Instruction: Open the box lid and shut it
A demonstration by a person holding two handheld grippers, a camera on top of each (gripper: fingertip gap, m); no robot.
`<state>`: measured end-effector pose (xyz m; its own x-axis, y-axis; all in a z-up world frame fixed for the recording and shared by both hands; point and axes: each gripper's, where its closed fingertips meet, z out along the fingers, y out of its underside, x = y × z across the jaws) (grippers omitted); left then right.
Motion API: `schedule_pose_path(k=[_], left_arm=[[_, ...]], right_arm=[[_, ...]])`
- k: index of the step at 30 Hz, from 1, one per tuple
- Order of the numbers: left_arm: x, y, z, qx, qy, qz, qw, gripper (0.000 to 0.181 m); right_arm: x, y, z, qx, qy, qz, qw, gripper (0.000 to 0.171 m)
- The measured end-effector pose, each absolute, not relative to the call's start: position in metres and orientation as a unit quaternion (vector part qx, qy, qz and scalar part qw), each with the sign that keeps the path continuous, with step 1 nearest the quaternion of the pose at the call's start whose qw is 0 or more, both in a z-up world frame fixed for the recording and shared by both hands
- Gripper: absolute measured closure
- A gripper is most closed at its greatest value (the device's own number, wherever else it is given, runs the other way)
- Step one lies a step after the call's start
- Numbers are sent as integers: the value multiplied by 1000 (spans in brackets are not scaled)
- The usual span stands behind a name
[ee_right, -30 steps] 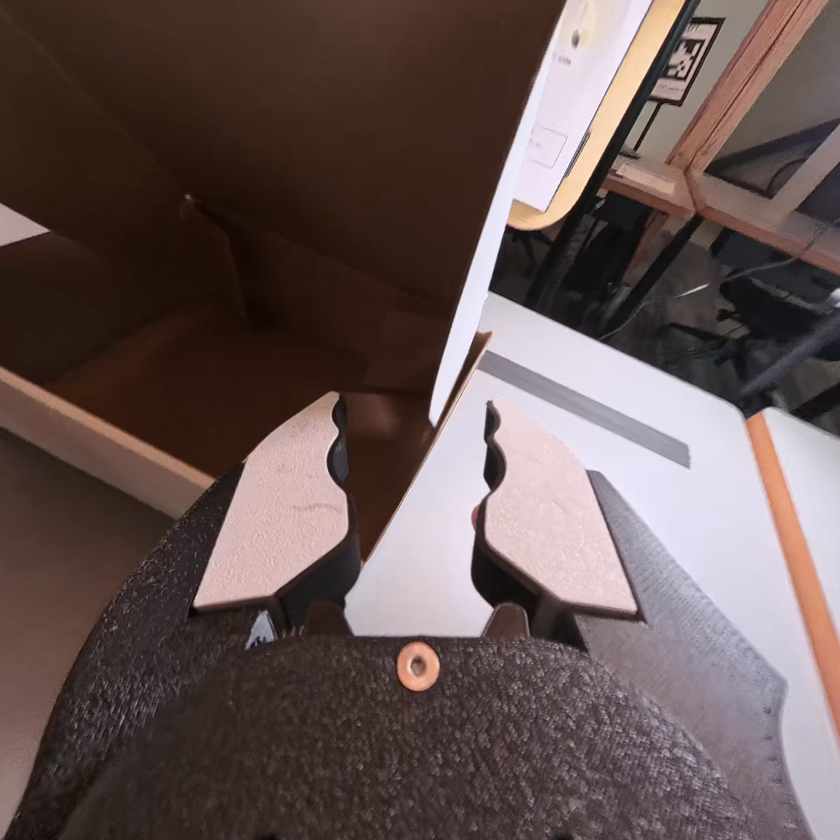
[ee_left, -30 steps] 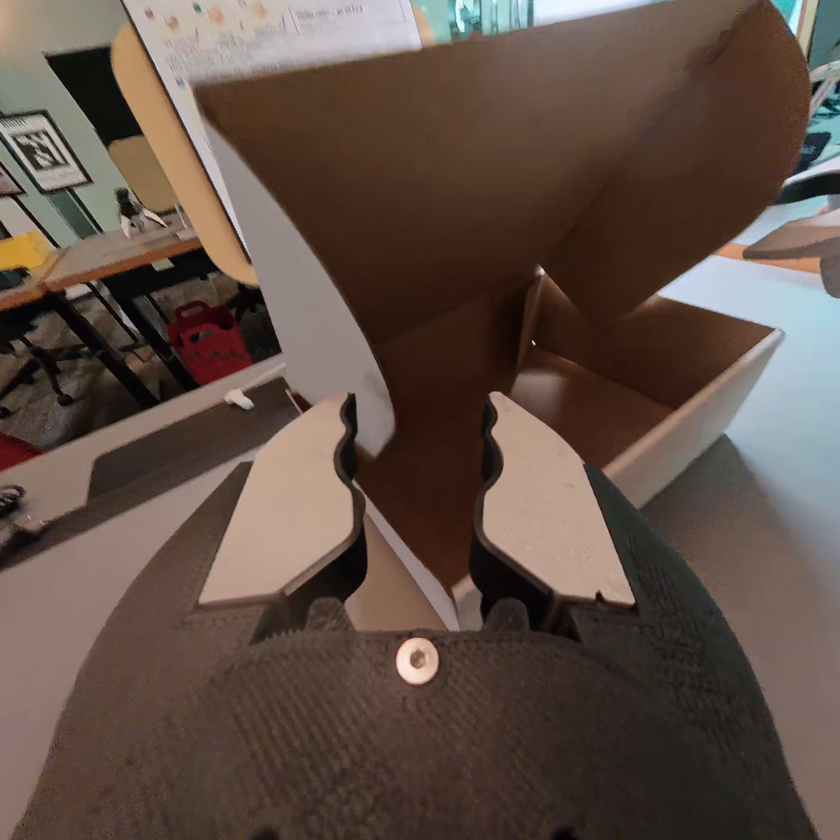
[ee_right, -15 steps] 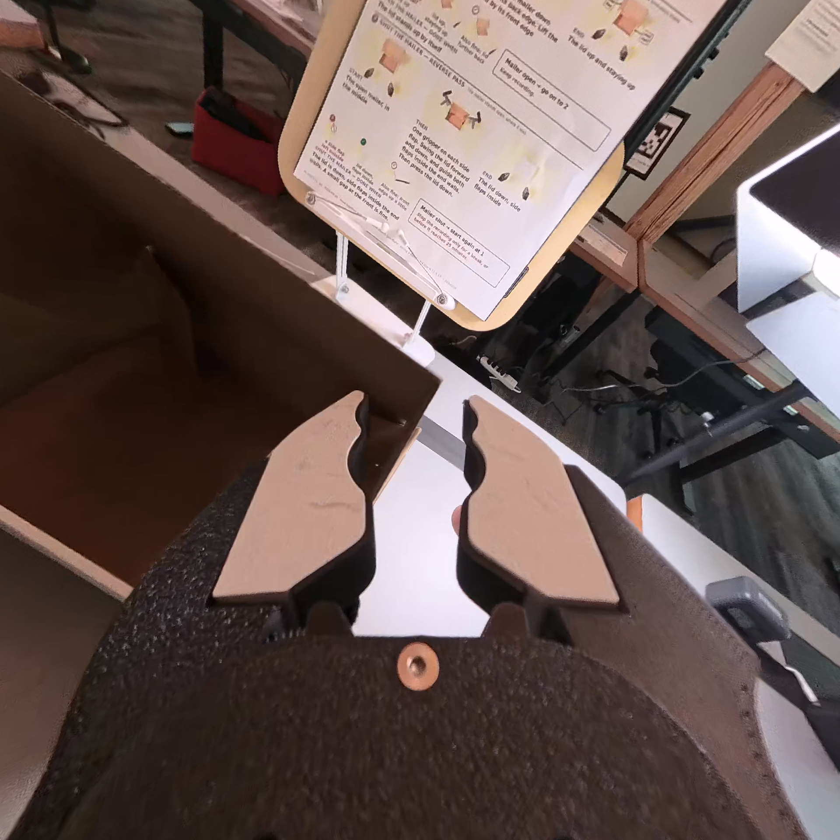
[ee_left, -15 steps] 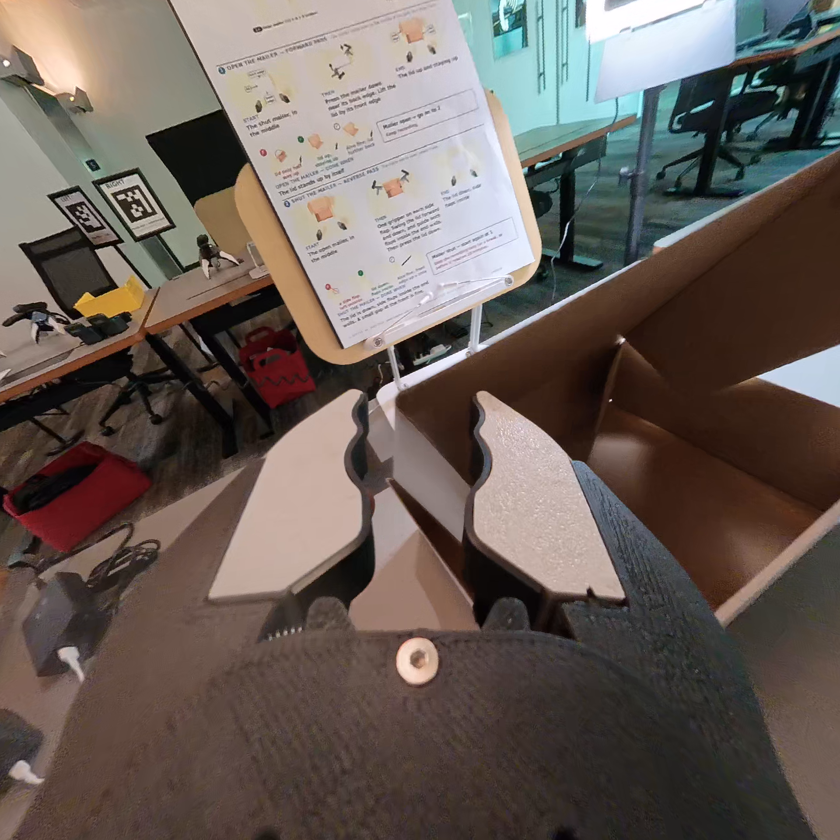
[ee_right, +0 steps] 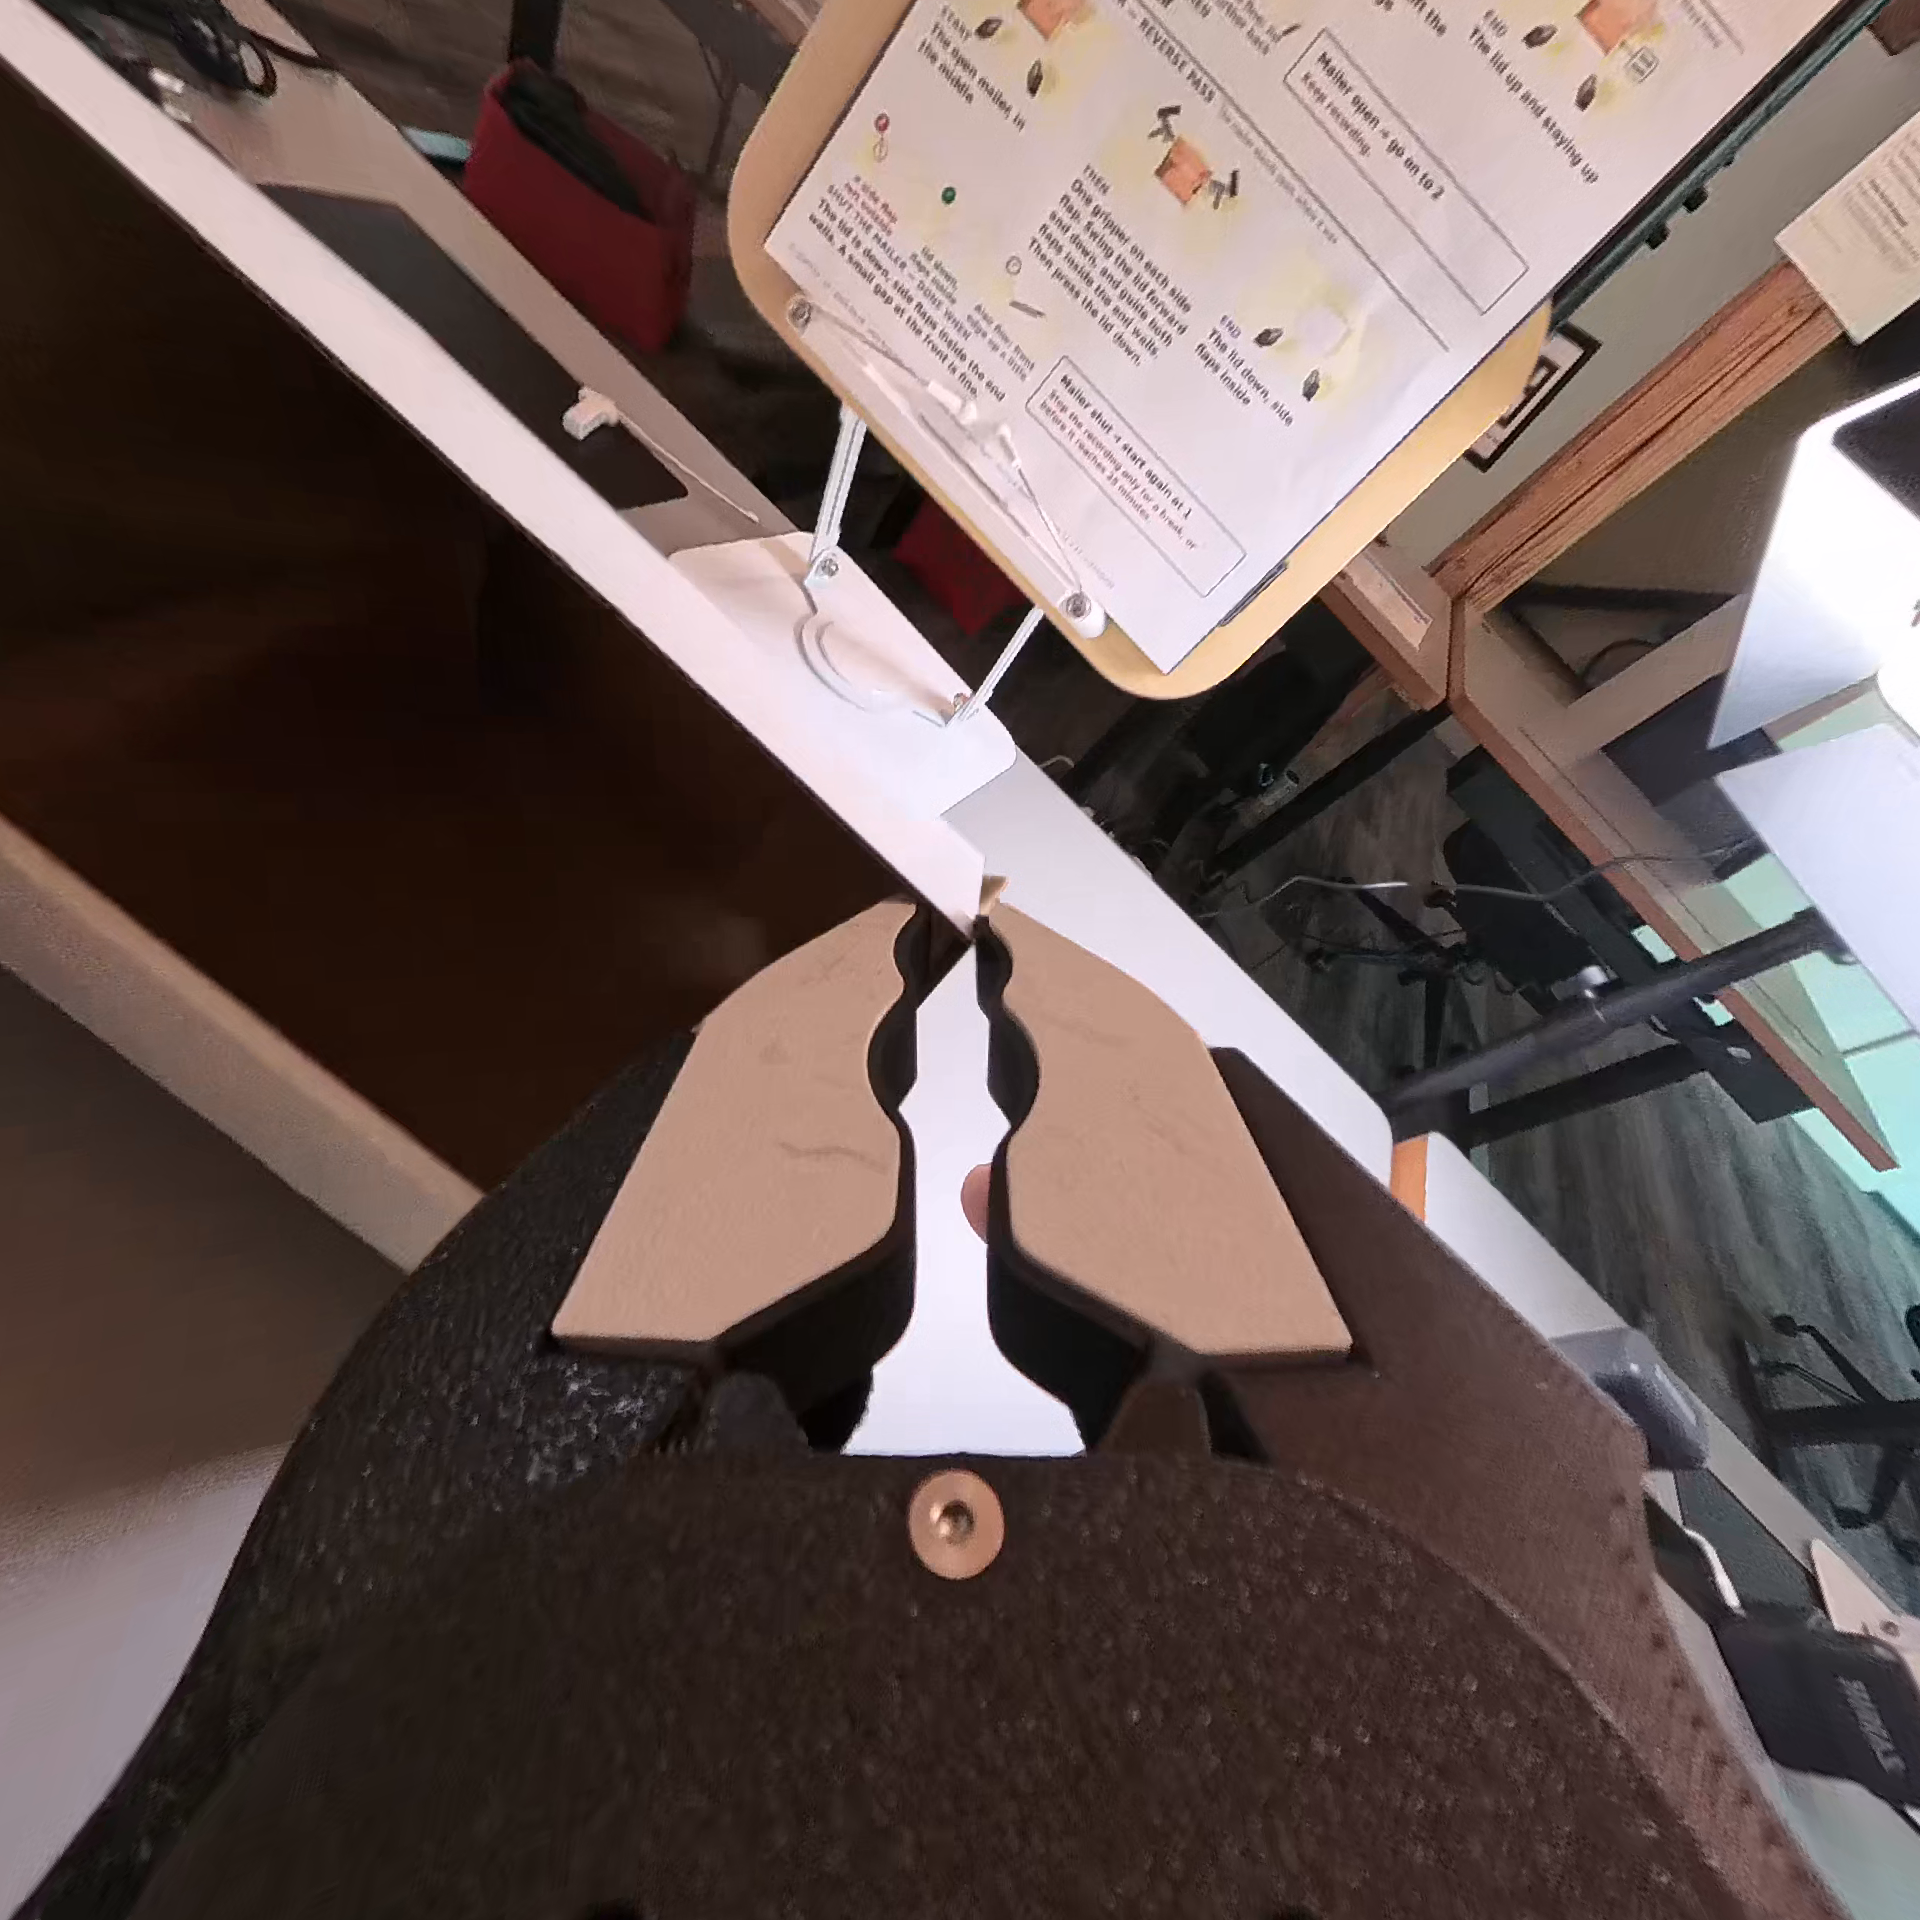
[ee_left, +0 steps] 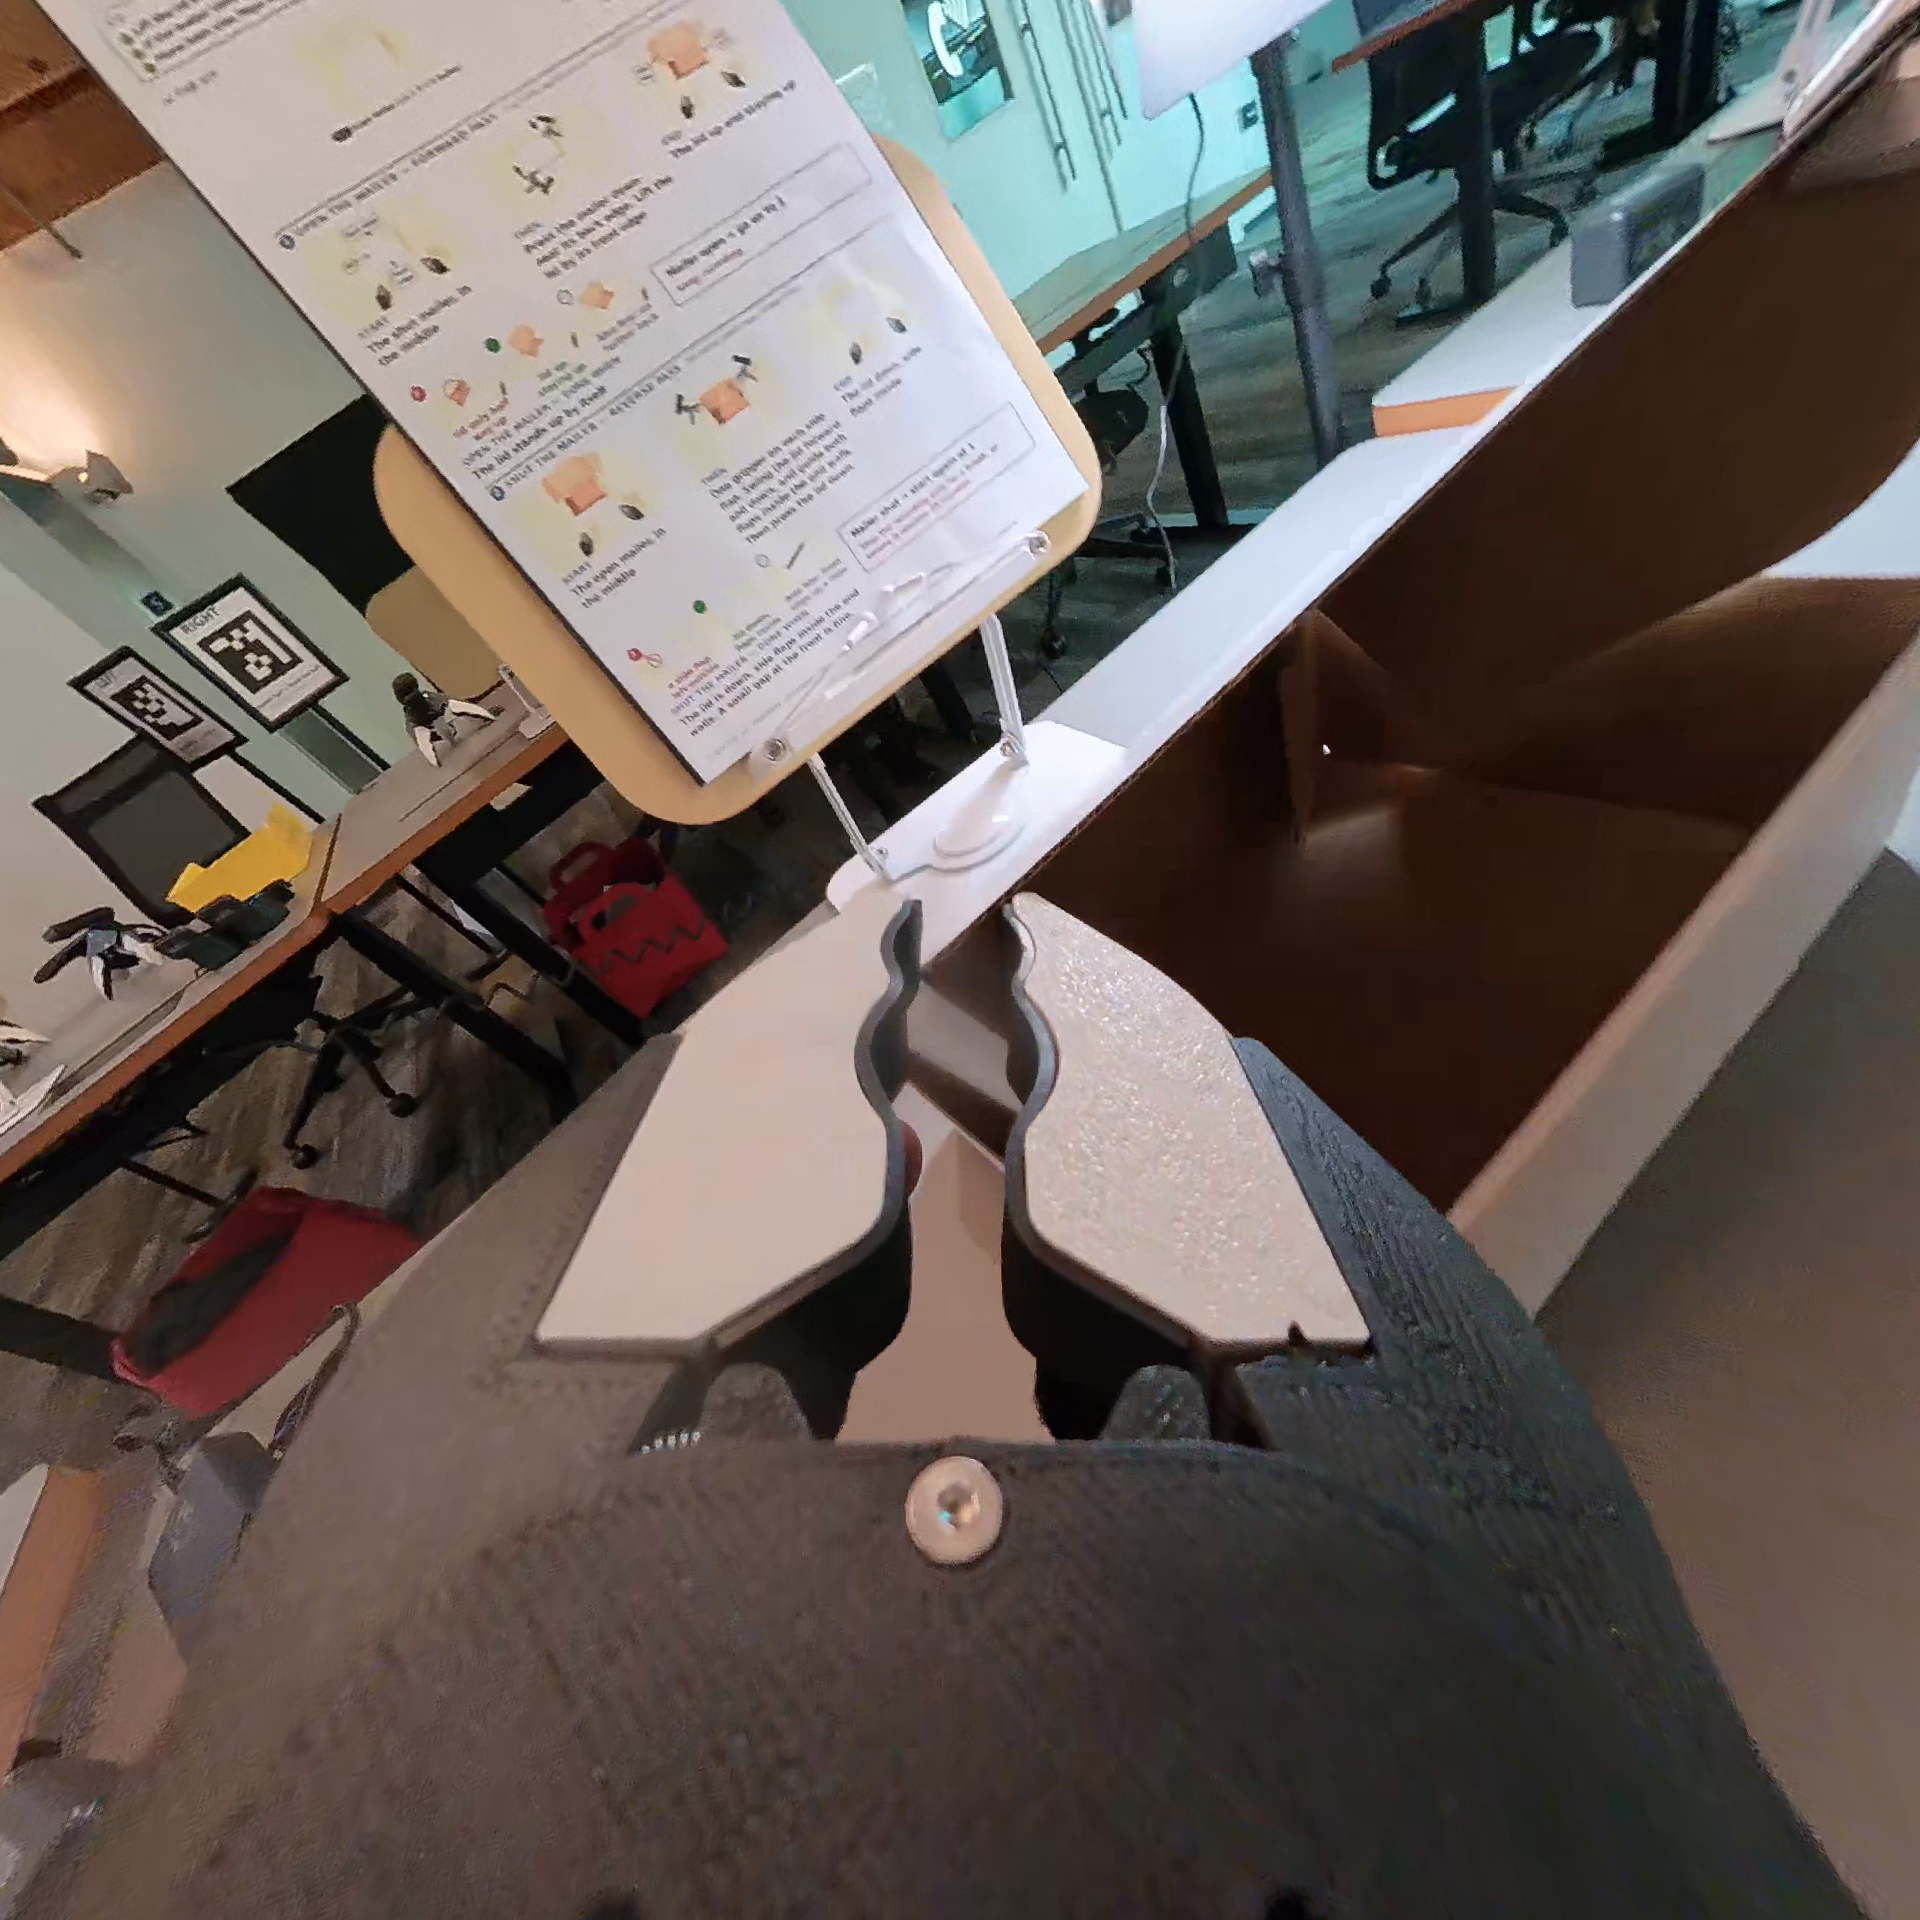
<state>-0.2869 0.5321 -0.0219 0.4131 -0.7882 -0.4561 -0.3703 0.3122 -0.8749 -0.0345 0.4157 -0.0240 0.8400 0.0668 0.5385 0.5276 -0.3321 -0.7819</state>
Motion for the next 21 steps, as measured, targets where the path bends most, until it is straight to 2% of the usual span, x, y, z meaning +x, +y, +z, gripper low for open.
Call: schedule_pose_path(k=[7,12,16,21], left_arm=[[-295,513,-82,-562,555,-150,595,166],[-299,508,-115,-562,572,-141,581,162],[-299,499,-98,-559,585,-187,557,157],[-294,500,-56,-567,586,-234,530,149]], right_arm=[[-42,397,-82,-792,-209,-235,523,160],[-45,392,-108,-786,-197,-218,543,162],[-47,387,-112,-808,-247,-205,494,157],[-57,390,-73,-806,-297,-182,478,142]])
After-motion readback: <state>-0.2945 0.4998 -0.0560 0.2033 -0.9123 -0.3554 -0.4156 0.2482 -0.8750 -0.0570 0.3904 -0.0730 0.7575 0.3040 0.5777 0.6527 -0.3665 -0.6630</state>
